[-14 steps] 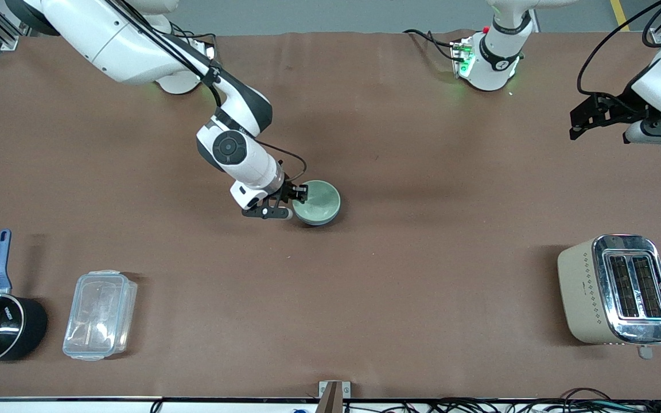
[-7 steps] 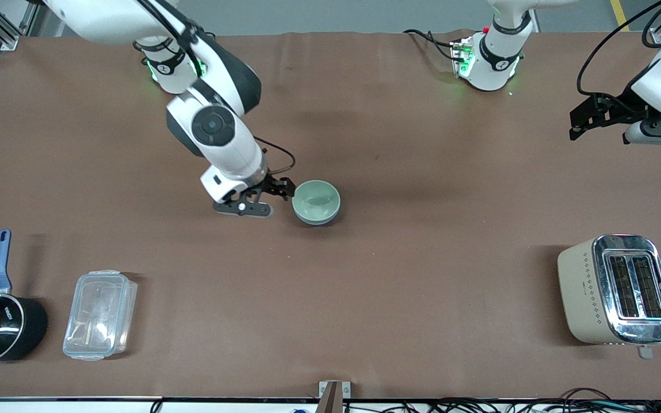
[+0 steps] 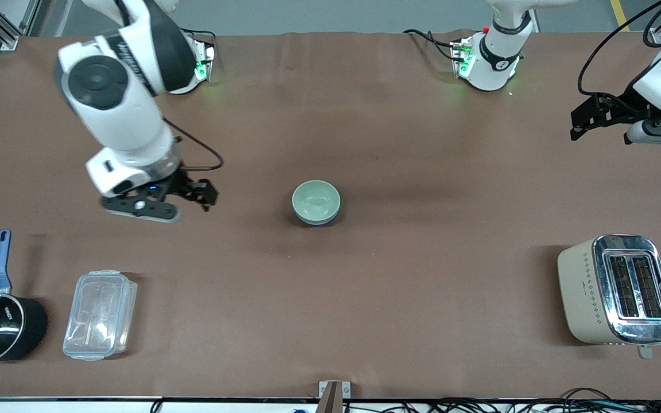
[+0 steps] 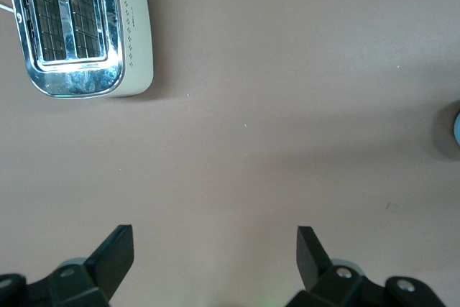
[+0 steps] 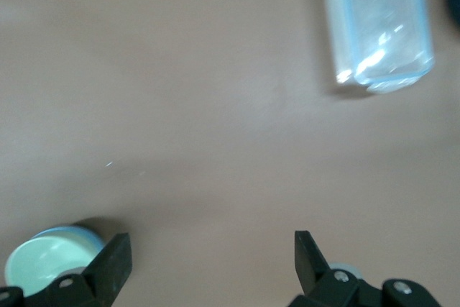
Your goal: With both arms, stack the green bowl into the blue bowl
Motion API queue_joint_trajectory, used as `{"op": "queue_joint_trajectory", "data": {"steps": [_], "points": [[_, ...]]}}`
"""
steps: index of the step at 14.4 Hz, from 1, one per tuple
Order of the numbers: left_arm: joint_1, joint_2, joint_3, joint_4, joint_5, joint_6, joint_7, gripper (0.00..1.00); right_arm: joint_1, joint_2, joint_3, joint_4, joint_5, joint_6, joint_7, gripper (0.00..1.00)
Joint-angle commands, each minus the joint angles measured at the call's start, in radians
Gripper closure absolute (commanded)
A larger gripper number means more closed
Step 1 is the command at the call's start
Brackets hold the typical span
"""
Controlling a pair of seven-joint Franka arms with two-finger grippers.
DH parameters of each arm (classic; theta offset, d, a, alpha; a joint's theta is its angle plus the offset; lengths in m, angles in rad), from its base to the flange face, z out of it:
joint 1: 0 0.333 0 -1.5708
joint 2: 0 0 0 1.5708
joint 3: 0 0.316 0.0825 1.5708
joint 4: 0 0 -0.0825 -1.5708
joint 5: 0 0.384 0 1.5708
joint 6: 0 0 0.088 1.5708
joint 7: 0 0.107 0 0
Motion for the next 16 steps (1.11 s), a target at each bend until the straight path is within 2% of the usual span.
{"op": "queue_joint_trajectory", "data": {"steps": [1, 3, 6, 10, 14, 16], "points": [[0.003, 0.0, 0.002, 0.017, 0.008, -0.001, 0.017, 0.0, 0.005, -0.122, -0.138, -0.031, 0.127, -0.028, -0.168, 0.0], [0.003, 0.0, 0.002, 0.018, 0.008, -0.003, 0.017, 0.0, 0.013, -0.175, -0.235, -0.033, 0.184, -0.076, -0.258, 0.0], [0.003, 0.0, 0.002, 0.03, 0.01, -0.009, 0.016, 0.0, 0.031, -0.24, -0.343, -0.034, 0.192, -0.157, -0.378, 0.0], [0.003, 0.0, 0.002, 0.03, 0.01, -0.009, 0.016, 0.0, 0.043, -0.297, -0.502, -0.022, 0.267, -0.284, -0.519, 0.0], [0.003, 0.0, 0.002, 0.032, 0.008, -0.009, 0.016, 0.0, 0.04, -0.297, -0.544, 0.073, 0.254, -0.398, -0.535, 0.0], [0.003, 0.0, 0.002, 0.032, 0.01, -0.009, 0.016, 0.0, 0.042, -0.295, -0.562, 0.078, 0.257, -0.401, -0.536, 0.0]]}}
